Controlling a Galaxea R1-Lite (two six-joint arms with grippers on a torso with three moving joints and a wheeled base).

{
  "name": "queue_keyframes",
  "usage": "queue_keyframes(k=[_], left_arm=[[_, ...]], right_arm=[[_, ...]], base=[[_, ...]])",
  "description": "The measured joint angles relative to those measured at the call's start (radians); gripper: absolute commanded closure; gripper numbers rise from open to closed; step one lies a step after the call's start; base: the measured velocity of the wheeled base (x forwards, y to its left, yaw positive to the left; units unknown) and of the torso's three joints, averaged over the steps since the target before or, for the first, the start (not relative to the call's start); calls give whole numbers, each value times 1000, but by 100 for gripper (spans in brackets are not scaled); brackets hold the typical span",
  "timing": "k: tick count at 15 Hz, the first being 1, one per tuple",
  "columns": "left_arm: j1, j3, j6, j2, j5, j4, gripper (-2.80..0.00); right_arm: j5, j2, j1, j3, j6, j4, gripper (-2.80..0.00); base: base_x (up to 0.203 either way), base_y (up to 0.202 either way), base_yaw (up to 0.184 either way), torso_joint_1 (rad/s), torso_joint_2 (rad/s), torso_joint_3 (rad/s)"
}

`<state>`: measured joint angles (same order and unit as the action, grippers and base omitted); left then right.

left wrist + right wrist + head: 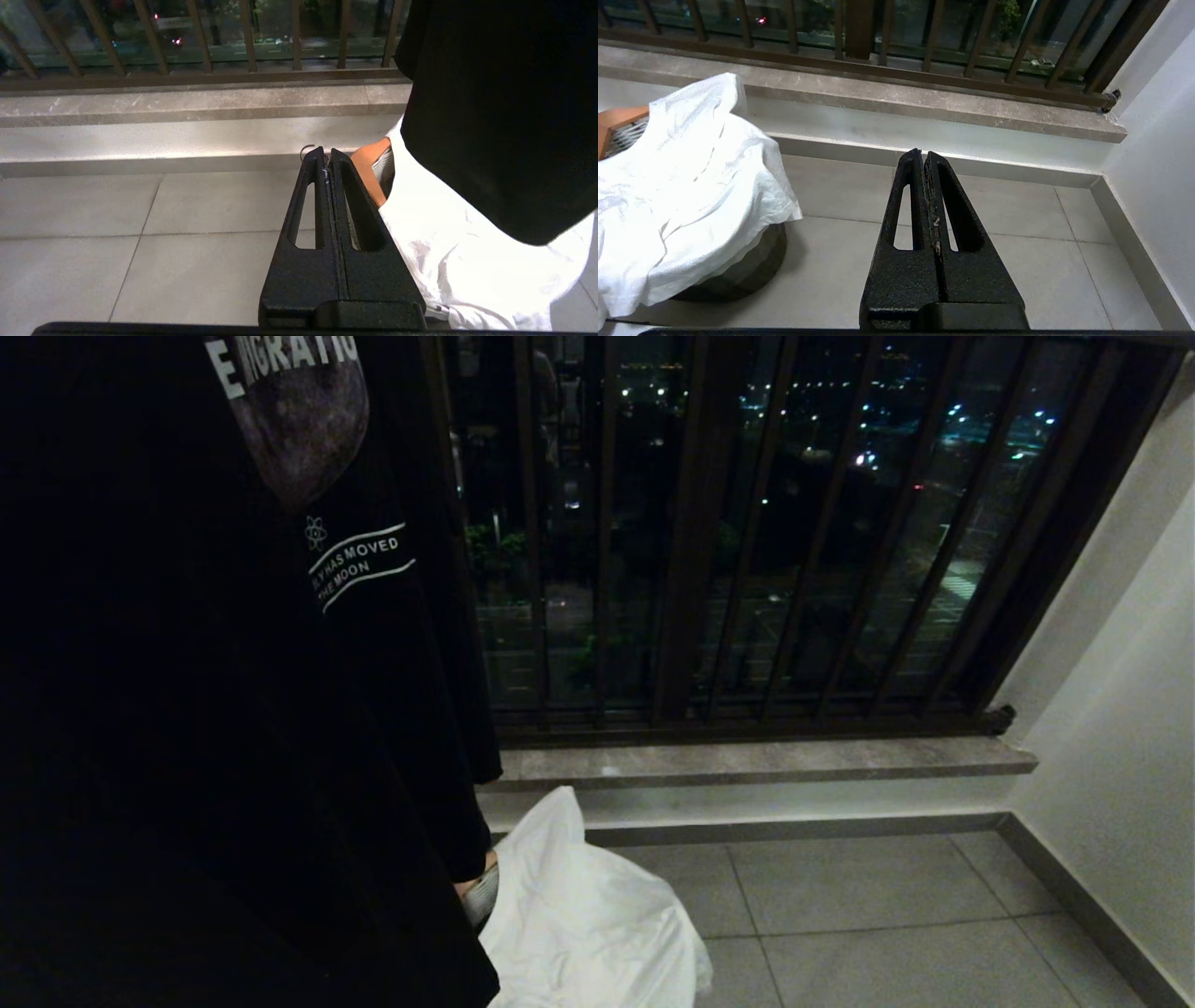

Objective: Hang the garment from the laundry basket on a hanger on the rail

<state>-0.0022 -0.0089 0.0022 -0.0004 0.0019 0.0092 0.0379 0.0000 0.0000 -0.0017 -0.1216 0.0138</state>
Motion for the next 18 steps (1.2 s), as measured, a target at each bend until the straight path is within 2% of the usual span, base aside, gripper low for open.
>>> queue_keyframes(k=[2,4,7,10,14,16,18], left_arm=[[1,-72,-16,22,-4,15,0],[1,-191,-77,123,-9,31,0],[-7,-412,-194,414,-32,53,0],[-53,-562,-266,757,-45,95,0],[-188,-657,-356,1179,-53,127,0],[-258,-678,-387,1335,-55,129,0],[-290,-688,-428,1463,-55,95,0]], right_arm=[[0,0,0,0,-1,0,0],[0,0,0,0,-1,1,0],[0,0,0,0,-4,0,0],[0,0,0,0,-5,1,0],[0,0,0,0,-5,1,0],[0,0,0,0,-5,3,0],[0,0,0,0,-5,4,0]], base=[[0,0,0,0,0,0],[0,0,0,0,0,0],[0,0,0,0,0,0],[0,0,0,0,0,0],[0,0,0,0,0,0],[0,0,0,0,0,0],[0,0,0,0,0,0]])
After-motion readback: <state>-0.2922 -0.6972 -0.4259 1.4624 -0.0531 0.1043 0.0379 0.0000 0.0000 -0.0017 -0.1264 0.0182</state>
